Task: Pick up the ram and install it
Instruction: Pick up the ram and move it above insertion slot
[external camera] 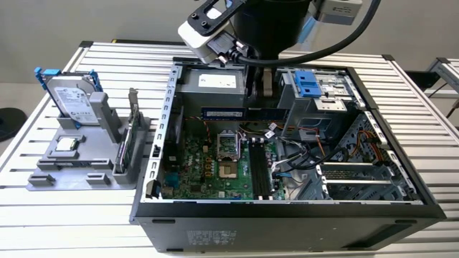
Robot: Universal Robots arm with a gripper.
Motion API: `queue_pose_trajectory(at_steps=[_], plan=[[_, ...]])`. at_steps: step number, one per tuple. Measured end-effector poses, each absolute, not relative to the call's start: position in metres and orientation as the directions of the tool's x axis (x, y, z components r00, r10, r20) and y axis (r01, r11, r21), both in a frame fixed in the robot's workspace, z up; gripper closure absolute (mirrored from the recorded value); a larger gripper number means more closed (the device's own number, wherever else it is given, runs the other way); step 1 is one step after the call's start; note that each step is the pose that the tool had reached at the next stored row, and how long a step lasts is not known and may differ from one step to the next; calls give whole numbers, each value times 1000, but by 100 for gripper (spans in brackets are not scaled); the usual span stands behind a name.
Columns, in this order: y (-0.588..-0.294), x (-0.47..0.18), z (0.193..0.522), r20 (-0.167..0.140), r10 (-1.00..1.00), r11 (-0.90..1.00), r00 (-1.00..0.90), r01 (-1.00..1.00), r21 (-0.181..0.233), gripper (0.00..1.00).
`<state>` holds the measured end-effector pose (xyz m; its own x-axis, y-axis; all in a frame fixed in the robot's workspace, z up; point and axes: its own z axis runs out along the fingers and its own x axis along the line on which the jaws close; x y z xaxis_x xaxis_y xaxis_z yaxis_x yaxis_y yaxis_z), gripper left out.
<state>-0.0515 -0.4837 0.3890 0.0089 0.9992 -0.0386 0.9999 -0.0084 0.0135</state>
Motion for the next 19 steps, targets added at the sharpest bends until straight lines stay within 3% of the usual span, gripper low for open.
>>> queue_pose_trajectory(at_steps=[19], plan=[[-484,-41,389,-39,999,-8,9,1000,14,100]])
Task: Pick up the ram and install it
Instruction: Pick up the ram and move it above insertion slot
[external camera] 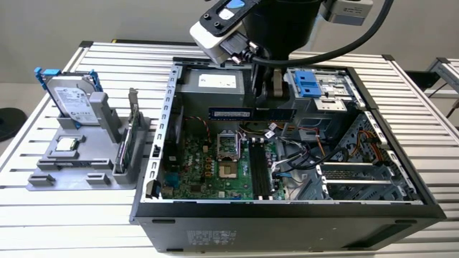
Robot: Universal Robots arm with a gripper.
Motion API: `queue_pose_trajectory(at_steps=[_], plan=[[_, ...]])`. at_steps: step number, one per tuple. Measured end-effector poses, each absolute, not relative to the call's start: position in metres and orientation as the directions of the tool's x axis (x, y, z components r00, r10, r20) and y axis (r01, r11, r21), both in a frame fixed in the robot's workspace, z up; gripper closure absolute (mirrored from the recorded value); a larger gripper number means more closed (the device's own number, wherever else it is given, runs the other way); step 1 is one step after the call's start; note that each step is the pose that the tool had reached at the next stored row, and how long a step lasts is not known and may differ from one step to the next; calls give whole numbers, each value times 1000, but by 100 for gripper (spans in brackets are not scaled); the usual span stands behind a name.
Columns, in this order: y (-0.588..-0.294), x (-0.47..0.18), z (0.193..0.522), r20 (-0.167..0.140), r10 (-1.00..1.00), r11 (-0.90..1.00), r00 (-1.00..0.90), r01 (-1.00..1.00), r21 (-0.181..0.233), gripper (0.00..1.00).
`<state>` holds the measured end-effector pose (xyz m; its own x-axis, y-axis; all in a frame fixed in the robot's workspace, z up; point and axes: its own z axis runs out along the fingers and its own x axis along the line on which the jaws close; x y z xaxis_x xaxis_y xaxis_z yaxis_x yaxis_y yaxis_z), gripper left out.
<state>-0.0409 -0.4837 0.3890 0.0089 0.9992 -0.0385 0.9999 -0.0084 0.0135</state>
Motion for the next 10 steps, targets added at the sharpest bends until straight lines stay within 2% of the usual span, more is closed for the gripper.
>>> queue_pose_trajectory(at_steps=[10], plan=[[-484,-32,389,-39,999,-8,9,1000,13,100]])
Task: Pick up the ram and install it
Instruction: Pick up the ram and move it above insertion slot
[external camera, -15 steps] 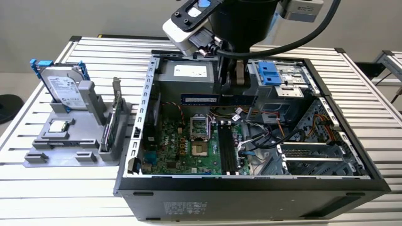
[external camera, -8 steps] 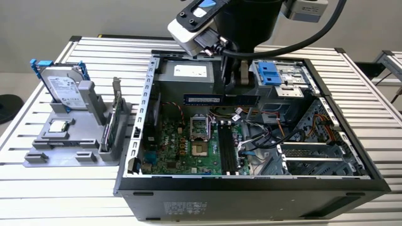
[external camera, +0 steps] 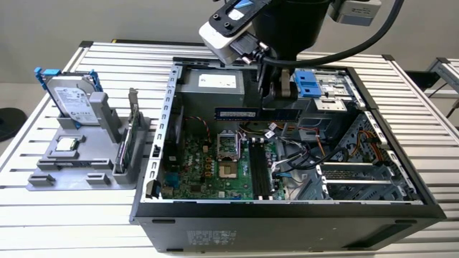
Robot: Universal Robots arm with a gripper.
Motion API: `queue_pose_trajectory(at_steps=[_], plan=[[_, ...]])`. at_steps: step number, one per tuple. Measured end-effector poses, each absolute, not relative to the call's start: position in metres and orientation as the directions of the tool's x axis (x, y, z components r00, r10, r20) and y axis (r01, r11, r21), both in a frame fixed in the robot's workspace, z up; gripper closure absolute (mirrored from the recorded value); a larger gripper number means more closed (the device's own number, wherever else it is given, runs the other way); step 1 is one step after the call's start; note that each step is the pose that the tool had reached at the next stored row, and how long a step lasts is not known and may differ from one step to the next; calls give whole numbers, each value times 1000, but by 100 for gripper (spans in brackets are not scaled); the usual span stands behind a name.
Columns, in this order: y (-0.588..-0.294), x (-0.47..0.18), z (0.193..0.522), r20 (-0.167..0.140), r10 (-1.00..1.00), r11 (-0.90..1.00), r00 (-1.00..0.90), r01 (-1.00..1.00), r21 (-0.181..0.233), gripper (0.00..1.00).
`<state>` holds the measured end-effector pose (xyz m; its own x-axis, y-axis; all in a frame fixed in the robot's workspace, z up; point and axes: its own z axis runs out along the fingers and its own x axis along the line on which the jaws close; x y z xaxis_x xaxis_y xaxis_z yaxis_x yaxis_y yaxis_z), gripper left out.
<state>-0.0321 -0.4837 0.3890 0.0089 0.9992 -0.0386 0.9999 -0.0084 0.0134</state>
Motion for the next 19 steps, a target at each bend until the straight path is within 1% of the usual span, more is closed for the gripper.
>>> queue_pose_trajectory(at_steps=[19], plan=[[-484,-13,389,-39,999,-23,23,1000,13,100]])
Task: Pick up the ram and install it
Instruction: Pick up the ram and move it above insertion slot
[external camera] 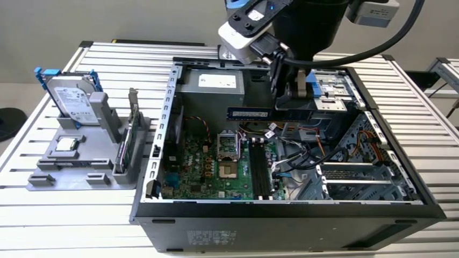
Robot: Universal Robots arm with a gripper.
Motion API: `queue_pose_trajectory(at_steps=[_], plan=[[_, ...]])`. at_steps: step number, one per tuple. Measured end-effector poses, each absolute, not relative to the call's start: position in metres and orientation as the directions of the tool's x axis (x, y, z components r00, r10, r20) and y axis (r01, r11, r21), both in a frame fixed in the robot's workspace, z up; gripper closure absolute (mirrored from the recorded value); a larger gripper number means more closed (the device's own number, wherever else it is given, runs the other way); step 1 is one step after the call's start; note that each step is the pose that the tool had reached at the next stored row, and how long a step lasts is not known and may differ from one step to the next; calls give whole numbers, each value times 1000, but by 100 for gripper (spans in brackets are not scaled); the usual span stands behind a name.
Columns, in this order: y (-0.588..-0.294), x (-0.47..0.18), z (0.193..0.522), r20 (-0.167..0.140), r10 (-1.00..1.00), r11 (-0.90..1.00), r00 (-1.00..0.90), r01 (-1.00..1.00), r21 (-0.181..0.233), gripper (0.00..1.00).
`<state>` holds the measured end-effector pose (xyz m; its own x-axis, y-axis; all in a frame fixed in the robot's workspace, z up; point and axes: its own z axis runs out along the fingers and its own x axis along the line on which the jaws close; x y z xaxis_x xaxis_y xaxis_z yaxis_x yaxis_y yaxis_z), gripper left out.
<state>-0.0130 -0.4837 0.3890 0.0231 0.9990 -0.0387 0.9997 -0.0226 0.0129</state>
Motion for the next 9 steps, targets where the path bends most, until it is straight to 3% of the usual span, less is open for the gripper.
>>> queue_pose_trajectory(at_steps=[9], plan=[[-484,-7,389,-39,999,-25,26,1000,13,100]])
